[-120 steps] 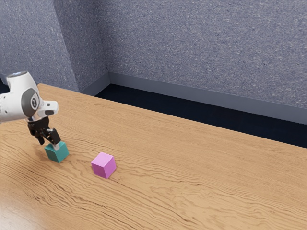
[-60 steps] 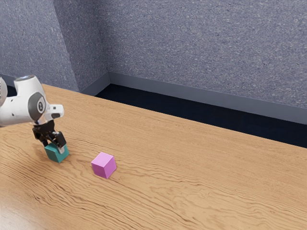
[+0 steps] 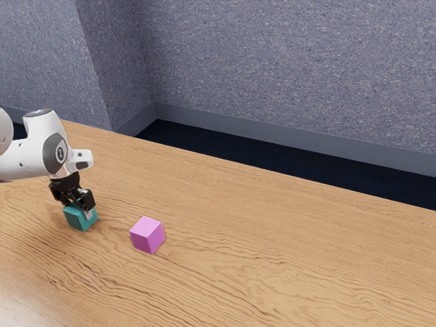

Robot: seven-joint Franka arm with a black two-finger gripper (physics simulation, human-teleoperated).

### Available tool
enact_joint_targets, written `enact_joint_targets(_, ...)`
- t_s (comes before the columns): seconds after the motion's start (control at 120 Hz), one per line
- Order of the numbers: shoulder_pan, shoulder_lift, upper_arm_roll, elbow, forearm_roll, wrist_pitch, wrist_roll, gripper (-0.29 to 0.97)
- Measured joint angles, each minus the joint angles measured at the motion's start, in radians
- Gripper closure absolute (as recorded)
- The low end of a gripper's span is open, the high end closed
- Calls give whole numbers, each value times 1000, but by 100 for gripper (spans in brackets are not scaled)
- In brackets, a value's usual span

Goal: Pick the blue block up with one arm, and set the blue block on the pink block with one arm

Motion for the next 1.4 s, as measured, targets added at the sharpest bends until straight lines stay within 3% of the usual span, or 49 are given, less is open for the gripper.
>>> enact_joint_targets(0.408, 1, -32, -14, -1, 5, 2, -15, 32)
enact_joint_targets(0.658, -7, -255, -210, -23, 3, -99, -61, 31)
enact_joint_targets(0.817, -49, -320, -298, -112, 4, -141, -134, 31)
enact_joint_targets(1.192, -95, -333, -316, -145, 110, -206, -408, 30)
enact_joint_targets(1.4, -17, -303, -315, -140, 143, -205, -531, 31)
